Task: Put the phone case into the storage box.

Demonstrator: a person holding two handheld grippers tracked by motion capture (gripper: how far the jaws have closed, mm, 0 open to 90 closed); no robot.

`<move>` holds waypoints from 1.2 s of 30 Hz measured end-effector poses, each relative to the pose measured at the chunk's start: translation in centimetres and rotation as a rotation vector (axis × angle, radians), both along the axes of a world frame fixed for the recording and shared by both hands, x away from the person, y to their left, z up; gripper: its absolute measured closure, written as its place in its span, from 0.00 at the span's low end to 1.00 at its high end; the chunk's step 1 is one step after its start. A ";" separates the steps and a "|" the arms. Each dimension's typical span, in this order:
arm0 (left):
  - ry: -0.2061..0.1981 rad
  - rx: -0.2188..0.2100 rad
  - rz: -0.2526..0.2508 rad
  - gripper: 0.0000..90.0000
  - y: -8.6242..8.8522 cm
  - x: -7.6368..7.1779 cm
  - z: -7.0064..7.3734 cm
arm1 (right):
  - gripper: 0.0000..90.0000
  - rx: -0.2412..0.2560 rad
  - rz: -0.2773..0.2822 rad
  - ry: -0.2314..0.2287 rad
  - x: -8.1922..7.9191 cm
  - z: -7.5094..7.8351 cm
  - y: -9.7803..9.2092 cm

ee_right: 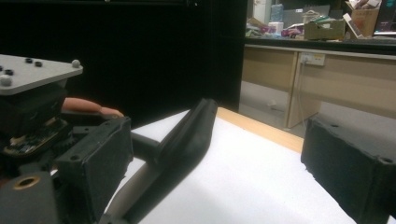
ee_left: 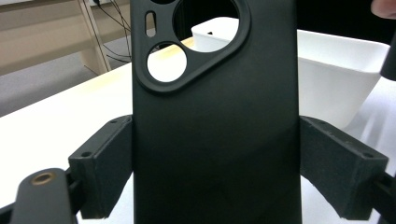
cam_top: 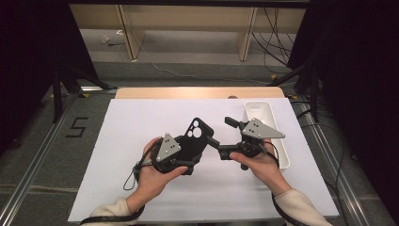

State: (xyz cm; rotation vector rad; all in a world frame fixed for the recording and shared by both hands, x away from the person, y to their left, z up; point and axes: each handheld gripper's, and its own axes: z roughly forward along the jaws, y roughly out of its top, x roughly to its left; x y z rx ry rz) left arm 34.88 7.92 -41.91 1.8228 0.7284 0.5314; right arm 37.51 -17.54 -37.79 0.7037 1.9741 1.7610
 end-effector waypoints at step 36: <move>-0.013 0.015 -0.018 0.16 -0.5 -0.2 -0.3 | 0.49 -0.007 0.018 0.095 2.7 -0.7 4.4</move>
